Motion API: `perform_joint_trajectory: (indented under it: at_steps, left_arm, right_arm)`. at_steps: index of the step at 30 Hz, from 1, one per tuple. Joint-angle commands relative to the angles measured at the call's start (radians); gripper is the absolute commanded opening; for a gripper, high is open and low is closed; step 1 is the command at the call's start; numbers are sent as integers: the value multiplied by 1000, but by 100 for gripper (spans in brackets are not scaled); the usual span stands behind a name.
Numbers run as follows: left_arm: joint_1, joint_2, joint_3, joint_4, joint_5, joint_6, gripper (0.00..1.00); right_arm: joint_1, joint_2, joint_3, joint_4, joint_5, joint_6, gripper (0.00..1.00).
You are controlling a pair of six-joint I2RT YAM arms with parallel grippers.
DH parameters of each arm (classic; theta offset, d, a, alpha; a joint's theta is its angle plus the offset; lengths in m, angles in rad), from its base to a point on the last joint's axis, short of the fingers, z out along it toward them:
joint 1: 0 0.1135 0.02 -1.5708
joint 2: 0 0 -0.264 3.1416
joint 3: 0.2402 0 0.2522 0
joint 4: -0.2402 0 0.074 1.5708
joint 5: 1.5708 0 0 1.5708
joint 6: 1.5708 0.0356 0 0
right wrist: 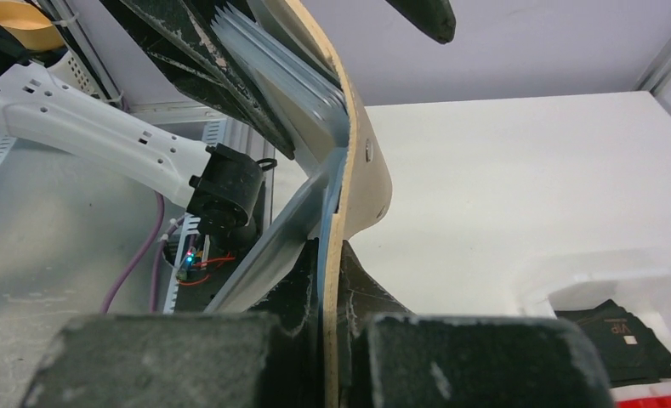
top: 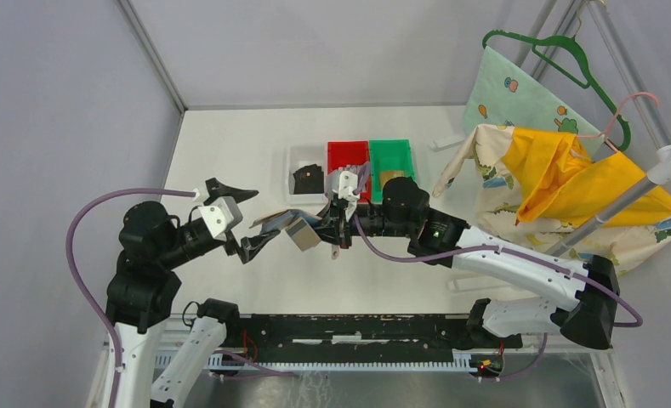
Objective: Take the credit cards out of the card holder
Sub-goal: Remove the credit card from the card holder.
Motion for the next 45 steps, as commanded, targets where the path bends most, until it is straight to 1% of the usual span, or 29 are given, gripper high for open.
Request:
perform_joint_trajectory:
  at_steps: [1, 4, 6, 10, 11, 13, 14, 15, 18, 19, 20, 21, 22, 23, 24, 26, 27, 29, 31, 34, 35, 37, 39, 42, 45]
  left_arm:
    - [2, -5, -6, 52, 26, -19, 92]
    - [2, 12, -6, 52, 51, -36, 88]
    - [1, 25, 3, 51, 61, -46, 80]
    - [2, 32, 14, 52, 80, -49, 60]
    - [2, 32, 16, 52, 86, -53, 53]
    - [2, 38, 26, 33, 108, -48, 37]
    - [0, 46, 36, 12, 126, -36, 31]
    - [2, 55, 48, -10, 143, -25, 26]
    - [2, 95, 91, -106, 192, 40, 19]
    - [2, 103, 100, -126, 194, 52, 16]
    - [1, 110, 106, -145, 192, 66, 10]
    - [1, 112, 109, -151, 188, 74, 7]
    - [1, 114, 111, -151, 183, 76, 4]
    - [1, 114, 111, -152, 178, 80, 2]
    - [1, 115, 114, -152, 175, 81, 2]
    - [1, 121, 123, -160, 171, 88, 2]
    - [1, 128, 131, -170, 167, 95, 2]
    - [1, 143, 148, -195, 152, 108, 2]
    - [2, 158, 152, -214, 117, 119, 2]
    - [0, 176, 139, -251, 73, 143, 2]
    - [2, 185, 135, -262, 69, 146, 2]
    - [2, 203, 132, -276, 67, 135, 2]
    - [3, 227, 140, -287, 72, 118, 2]
    - [2, 270, 168, -327, 117, 105, 2]
    - [2, 317, 205, -398, 202, 117, 2]
  right_arm:
    - [4, -33, 72, 54, -26, -50, 0]
    - [13, -31, 72, 69, -40, -49, 0]
    - [16, -31, 71, 66, -44, -50, 0]
    - [17, -40, 58, 68, -46, -50, 0]
    - [17, -42, 57, 68, -45, -48, 0]
    - [17, -43, 56, 68, -42, -47, 0]
    - [17, -45, 55, 70, -37, -46, 0]
    - [16, -48, 52, 71, -31, -46, 0]
    - [15, -56, 54, 49, 5, -45, 0]
    - [14, -59, 54, 41, 12, -48, 1]
    - [13, -62, 54, 33, 23, -49, 6]
    - [13, -63, 54, 29, 27, -49, 12]
    - [12, -65, 54, 22, 24, -49, 24]
    - [11, -64, 54, 14, 24, -49, 33]
    - [9, -68, 53, 4, 25, -48, 44]
    - [4, -77, 54, -30, 32, -51, 61]
    - [-1, -86, 55, -56, 38, -82, 70]
    - [-24, -110, 63, -127, 67, -113, 81]
    - [-70, -140, 71, -178, 90, -114, 88]
    - [-157, -175, 80, -176, 83, -61, 93]
    - [-180, -182, 81, -157, 74, -14, 95]
    - [-195, -182, 74, -102, 69, 60, 96]
    - [-195, -166, 58, -41, 22, 138, 97]
    - [-195, -118, 20, 66, -72, 245, 98]
    - [-192, -72, 12, 99, -120, 280, 98]
